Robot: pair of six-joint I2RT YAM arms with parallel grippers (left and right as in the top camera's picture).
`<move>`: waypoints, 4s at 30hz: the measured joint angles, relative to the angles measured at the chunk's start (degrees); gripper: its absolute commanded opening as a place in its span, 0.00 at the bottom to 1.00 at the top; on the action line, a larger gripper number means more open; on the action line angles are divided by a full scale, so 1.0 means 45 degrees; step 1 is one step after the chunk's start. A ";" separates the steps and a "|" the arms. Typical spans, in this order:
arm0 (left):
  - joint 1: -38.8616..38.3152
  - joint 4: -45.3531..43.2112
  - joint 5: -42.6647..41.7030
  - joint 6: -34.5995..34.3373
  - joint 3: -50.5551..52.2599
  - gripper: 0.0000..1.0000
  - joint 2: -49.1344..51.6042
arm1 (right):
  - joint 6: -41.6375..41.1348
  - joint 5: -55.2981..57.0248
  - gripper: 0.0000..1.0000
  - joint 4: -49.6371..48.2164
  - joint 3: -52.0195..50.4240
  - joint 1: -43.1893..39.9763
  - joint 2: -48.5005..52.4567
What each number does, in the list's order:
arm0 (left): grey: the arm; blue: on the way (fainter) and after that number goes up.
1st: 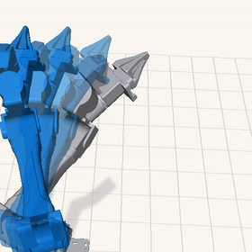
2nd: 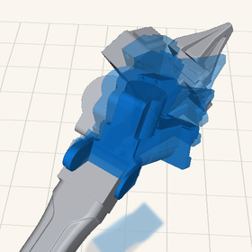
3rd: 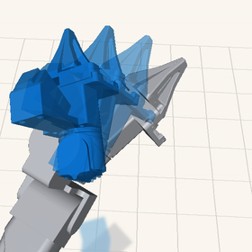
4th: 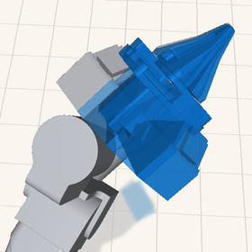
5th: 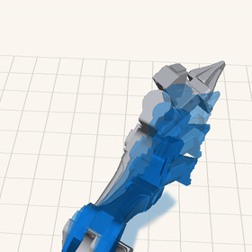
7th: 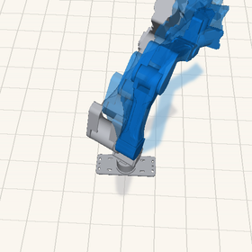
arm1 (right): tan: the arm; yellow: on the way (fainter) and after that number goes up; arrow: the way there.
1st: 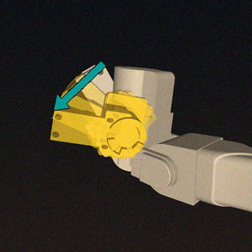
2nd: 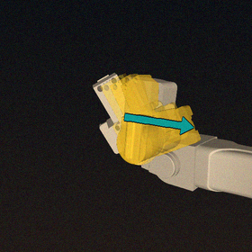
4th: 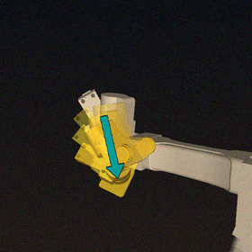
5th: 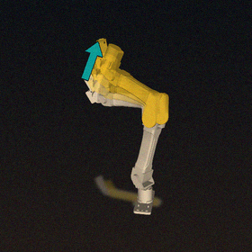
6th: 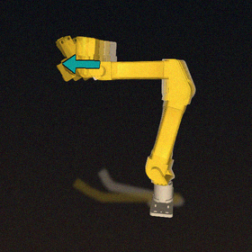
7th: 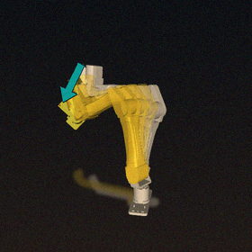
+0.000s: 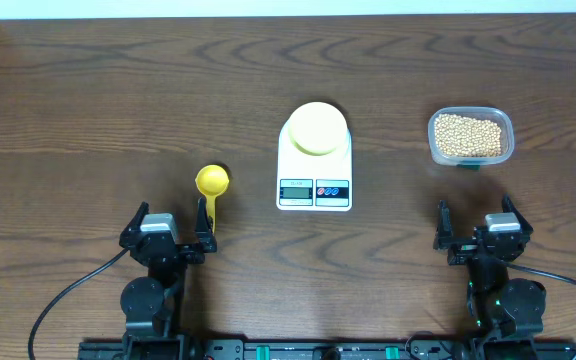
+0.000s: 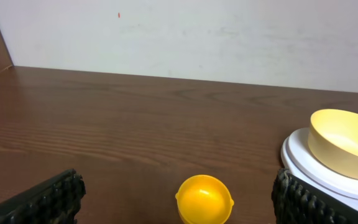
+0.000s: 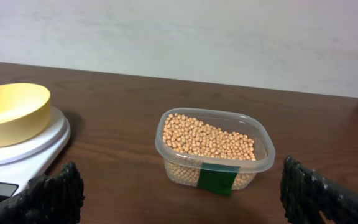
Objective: Scoop item into bowl and weigh 50g on scale
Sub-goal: 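Move the left gripper toward the yellow scoop handle, then lower the left gripper and close it on the yellow scoop handle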
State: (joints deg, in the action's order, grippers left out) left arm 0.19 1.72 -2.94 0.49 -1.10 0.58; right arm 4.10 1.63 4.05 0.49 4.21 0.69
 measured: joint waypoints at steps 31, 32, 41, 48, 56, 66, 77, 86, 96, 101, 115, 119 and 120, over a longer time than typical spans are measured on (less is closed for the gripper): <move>0.0005 -0.1001 -0.2866 -0.1015 0.0083 0.98 0.0010 | 0.0000 0.0000 0.99 -0.0005 0.0000 0.0000 0.0000; 0.0000 -0.1690 -0.3929 -0.1263 0.0136 0.98 0.0010 | -0.0005 0.0005 0.99 0.0000 0.0000 0.0000 0.0000; -0.0019 -0.6980 -0.7694 -0.2074 0.0160 0.98 0.0000 | 0.0000 -0.0005 0.99 0.0000 0.0000 0.0000 0.0000; -0.0019 -0.6747 -0.6829 -0.1593 -0.0233 0.98 0.0146 | 0.0000 0.0000 0.99 0.0000 0.0000 0.0000 0.0000; -0.0039 -0.2103 -0.6164 -0.0719 -0.3599 0.98 0.2676 | 0.0000 -0.0005 0.99 -0.0010 -0.0005 0.0005 0.0000; -0.0049 0.6606 -0.3599 -0.0330 -0.9855 0.98 0.9092 | 0.0024 -0.0044 0.99 0.0000 -0.0005 0.0005 0.0000; -0.0049 0.6999 -0.4677 -0.0491 -1.0263 0.98 1.1696 | 0.0024 -0.0044 0.99 -0.0005 -0.0005 0.0005 0.0000; -0.0058 0.7606 -0.1001 -0.3415 -1.0321 0.98 1.3022 | 0.0024 -0.0044 0.99 0.0000 -0.0005 0.0005 0.0000; -0.0058 0.8646 0.0083 -0.4716 -1.1113 0.87 1.5922 | 0.0024 -0.0044 0.99 -0.0005 -0.0005 0.0005 0.0000; -0.0058 0.8034 -0.0617 -0.3648 -1.1113 0.87 1.6840 | 0.0024 -0.0044 0.99 -0.0005 -0.0005 0.0005 0.0000; 0.0695 0.7796 -0.2511 -0.1248 -1.1123 0.77 1.9152 | 0.0024 -0.0044 0.99 0.0000 -0.0005 0.0005 0.0000; 0.0738 0.7936 -0.3099 -0.0651 -1.1123 0.77 1.9579 | 0.0024 -0.0044 0.99 0.0000 -0.0005 0.0005 0.0000; 0.0738 0.7941 -0.3181 -0.0529 -1.1123 0.77 1.9632 | 0.0024 -0.0044 0.99 0.0000 -0.0005 0.0005 0.0000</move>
State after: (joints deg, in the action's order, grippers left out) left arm 3.51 37.45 -17.26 -1.89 -51.16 88.92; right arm 4.21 1.43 4.05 0.47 4.23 0.69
